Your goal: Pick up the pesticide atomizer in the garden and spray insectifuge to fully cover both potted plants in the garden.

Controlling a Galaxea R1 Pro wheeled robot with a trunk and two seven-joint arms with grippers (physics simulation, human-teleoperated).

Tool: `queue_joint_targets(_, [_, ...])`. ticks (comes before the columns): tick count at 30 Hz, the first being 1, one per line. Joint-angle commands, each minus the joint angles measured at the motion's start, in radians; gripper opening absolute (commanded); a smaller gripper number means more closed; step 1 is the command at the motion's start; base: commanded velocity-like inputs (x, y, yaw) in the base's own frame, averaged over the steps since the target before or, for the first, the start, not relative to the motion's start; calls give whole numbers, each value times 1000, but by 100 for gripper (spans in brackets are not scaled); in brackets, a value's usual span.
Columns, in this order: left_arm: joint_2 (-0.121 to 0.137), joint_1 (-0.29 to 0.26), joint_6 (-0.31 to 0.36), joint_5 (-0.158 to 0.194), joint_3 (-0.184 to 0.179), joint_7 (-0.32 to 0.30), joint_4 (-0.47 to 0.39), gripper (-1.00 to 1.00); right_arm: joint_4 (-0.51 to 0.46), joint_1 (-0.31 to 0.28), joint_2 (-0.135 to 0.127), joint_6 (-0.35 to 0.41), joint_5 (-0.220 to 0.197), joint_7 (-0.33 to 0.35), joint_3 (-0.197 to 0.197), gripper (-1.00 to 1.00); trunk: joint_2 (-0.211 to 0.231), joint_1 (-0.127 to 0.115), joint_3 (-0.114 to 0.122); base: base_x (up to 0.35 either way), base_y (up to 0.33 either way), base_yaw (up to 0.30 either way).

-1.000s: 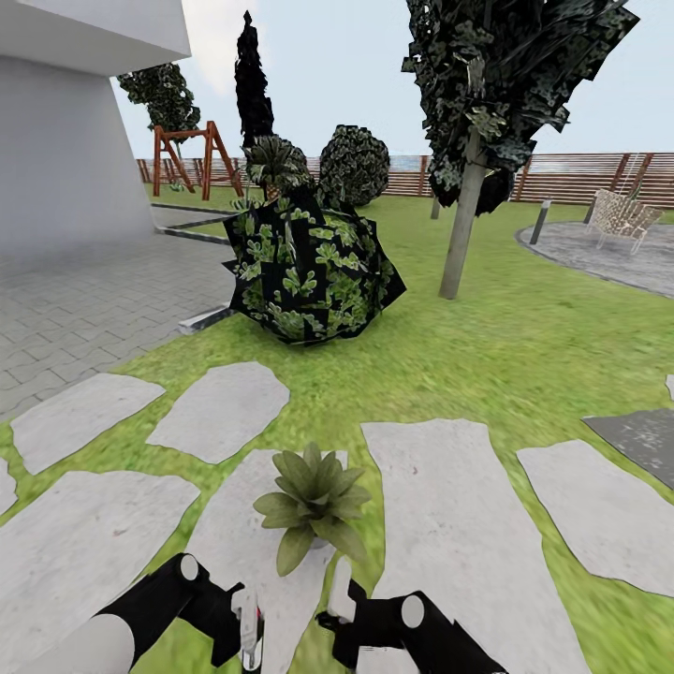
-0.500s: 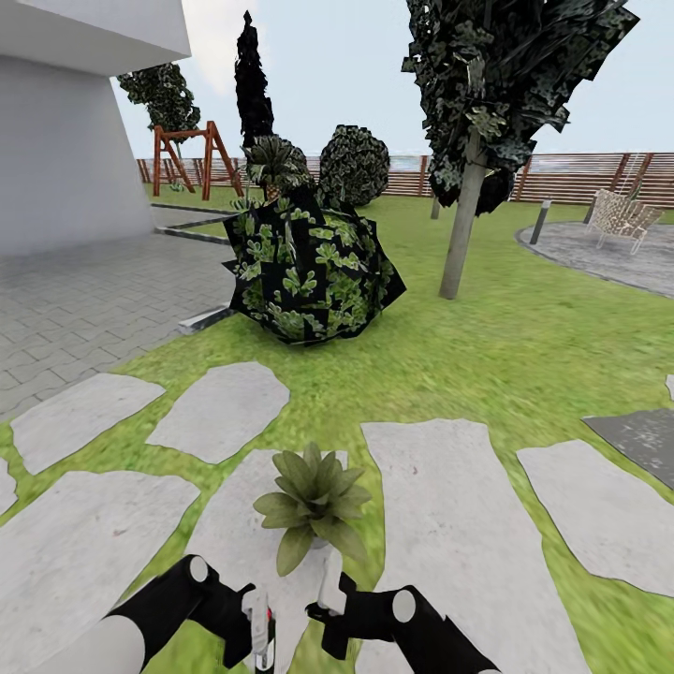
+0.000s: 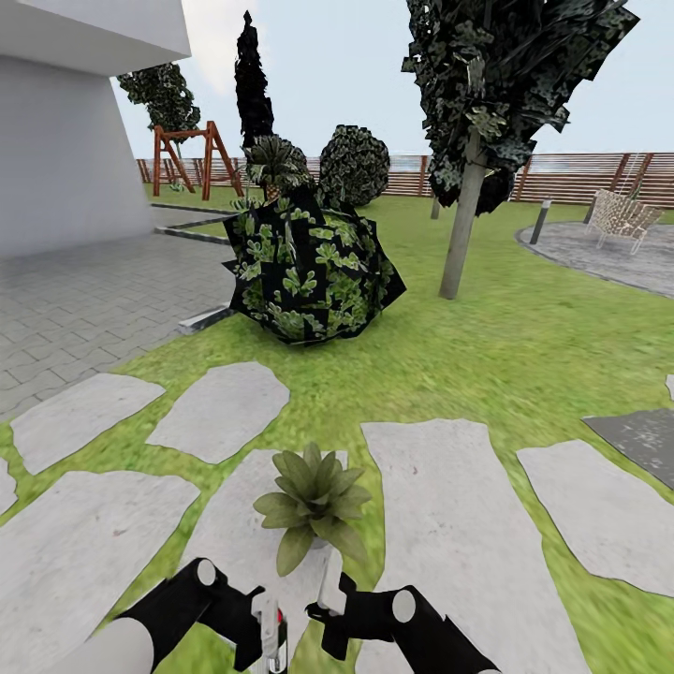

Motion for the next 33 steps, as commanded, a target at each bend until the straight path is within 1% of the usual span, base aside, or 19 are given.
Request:
queue_joint_targets(1, [-1, 0, -12, -8, 0, 0, -1, -100, 0, 0, 0, -6, 10, 0, -1, -100, 0, 0, -1, 0, 0, 0])
queue_joint_targets(18, [-41, 3, -14, -2, 5, 2, -1, -100, 0, 0, 0, -8, 10, 0, -1, -100, 0, 0, -1, 0, 0, 0])
queue_joint_targets(20, [-43, 3, -15, -2, 5, 1, -2, -100, 0, 0, 0, -8, 10, 0, -1, -100, 0, 0, -1, 0, 0, 0])
queue_joint_targets(25, [-45, 2, -47, -1, 5, 2, -1, -100, 1, 0, 0, -8, 10, 0, -1, -100, 0, 0, -1, 0, 0, 0])
queue_joint_targets(33, [-45, 1, -57, 0, 7, 1, 1, -100, 2, 0, 0, -8, 10, -1, -1, -100, 0, 0, -1, 0, 0, 0])
